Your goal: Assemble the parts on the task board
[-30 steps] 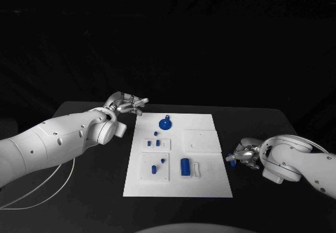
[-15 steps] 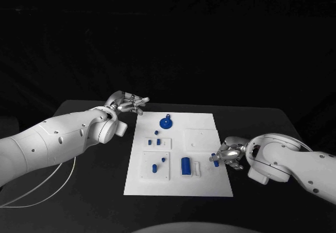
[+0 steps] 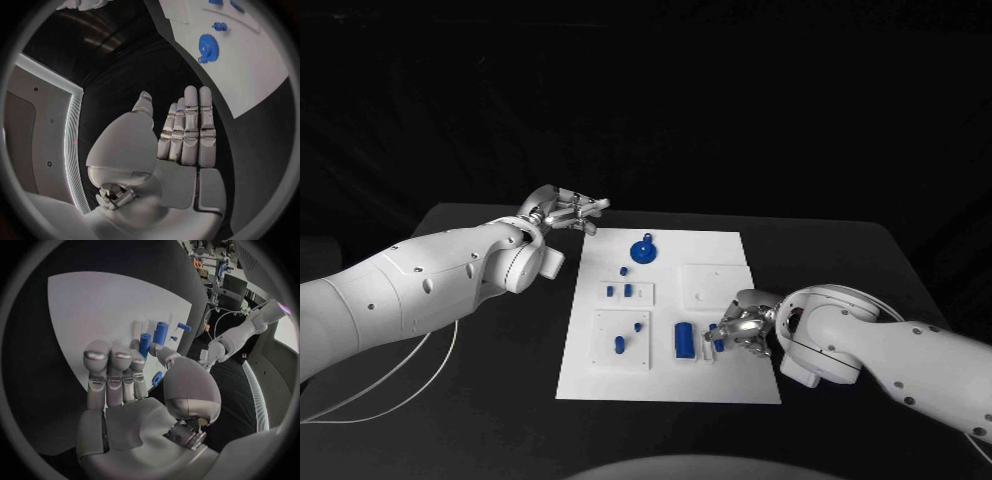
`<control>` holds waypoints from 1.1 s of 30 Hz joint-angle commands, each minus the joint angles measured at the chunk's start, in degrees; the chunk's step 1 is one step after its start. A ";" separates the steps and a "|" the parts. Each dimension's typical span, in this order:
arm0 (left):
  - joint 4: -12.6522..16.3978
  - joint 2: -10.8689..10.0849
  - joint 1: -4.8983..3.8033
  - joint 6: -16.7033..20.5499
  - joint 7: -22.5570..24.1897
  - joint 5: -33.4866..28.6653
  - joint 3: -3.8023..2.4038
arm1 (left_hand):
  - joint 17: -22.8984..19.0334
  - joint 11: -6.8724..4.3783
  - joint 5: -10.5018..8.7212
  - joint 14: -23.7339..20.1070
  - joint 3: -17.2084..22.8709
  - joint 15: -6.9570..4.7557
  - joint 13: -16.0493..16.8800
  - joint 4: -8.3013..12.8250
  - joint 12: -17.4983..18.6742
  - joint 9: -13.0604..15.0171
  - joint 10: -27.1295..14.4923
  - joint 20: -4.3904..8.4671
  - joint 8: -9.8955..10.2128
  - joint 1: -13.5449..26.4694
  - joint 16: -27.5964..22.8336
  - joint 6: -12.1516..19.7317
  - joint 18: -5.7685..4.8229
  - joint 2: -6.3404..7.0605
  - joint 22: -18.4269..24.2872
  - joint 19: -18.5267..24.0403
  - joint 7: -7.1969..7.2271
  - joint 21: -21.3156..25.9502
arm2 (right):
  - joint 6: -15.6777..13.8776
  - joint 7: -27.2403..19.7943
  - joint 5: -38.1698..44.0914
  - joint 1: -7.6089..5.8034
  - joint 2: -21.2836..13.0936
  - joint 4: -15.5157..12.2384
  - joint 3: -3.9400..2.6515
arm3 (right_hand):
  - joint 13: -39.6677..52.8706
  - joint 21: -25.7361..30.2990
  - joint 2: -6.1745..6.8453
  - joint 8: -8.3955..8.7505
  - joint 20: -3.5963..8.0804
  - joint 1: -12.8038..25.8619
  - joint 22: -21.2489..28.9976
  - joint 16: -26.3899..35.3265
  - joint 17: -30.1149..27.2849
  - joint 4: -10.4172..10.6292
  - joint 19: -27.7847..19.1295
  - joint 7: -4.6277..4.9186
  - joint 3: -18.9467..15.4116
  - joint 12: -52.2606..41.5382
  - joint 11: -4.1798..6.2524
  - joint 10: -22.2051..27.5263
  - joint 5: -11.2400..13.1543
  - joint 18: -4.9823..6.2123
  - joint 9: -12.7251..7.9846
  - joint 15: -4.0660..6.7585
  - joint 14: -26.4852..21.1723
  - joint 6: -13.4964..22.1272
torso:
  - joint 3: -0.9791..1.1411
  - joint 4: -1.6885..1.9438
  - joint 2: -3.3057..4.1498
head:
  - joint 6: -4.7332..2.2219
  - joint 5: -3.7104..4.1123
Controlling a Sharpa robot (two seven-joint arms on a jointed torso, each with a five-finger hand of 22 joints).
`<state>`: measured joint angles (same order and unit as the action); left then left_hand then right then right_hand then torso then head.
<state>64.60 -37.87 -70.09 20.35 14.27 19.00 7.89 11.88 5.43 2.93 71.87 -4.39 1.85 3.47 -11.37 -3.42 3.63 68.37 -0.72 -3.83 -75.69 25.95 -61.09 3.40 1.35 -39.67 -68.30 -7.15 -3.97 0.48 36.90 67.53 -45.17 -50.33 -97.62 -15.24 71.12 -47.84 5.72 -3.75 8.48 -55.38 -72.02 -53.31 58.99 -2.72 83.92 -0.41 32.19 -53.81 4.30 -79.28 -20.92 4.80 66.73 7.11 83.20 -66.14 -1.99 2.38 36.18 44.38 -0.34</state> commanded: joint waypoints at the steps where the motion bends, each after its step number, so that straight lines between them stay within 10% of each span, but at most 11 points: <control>1: 0.20 0.09 0.15 -0.79 0.29 -0.34 -0.04 | 0.07 -0.09 -0.22 0.48 -0.06 0.09 0.05 0.13 -0.17 0.08 -0.42 0.14 0.11 -0.22 -0.32 0.29 -0.71 -0.41 0.05 -0.41 -0.04 -0.17 | -1.13 -0.37 2.87 0.26 0.70 0.42 0.43 | -0.07 0.33 -0.02 0.01 -0.07 -0.66 0.12 0.32 -0.13 -6.65 3.24 0.00 6.25 0.12 0.06 -0.29 -0.38 -0.80 0.00 0.09 0.14 -0.41 | 0.03 -0.02 -0.02 | 0.03 -0.09; 33: 0.19 -0.05 0.15 -0.86 0.03 -0.33 -0.04 | 0.06 -0.06 -0.22 0.39 -0.14 0.12 0.05 0.12 -0.17 0.08 -0.49 0.11 0.10 -0.08 -0.39 0.35 -0.73 -0.34 0.39 -0.38 -0.07 -0.18 | -0.25 -0.37 2.96 1.17 1.86 0.09 1.62 | -0.07 0.41 -0.01 0.02 -0.01 -0.97 0.23 0.41 -0.21 -6.37 3.24 -0.26 3.98 0.12 0.15 -0.20 -0.27 -0.85 -1.04 0.14 0.15 -0.54 | 0.02 -0.09 -0.06 | 0.34 -0.61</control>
<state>64.64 -37.96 -70.09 20.18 14.09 18.98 7.89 11.87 5.43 2.93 71.87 -4.39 1.85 3.45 -11.37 -3.41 3.62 68.37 -0.72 -3.83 -75.69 25.95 -61.10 3.41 1.35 -39.33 -68.30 -7.15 -3.97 -0.64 36.93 70.43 -44.30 -48.61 -97.28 -13.84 71.13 -47.68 5.72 -3.62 8.48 -55.98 -71.83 -53.11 58.83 -3.81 83.92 -0.52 31.10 -53.81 4.36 -79.37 -20.86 4.78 65.67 7.11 83.19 -66.44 -1.95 2.28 36.11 44.65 -0.92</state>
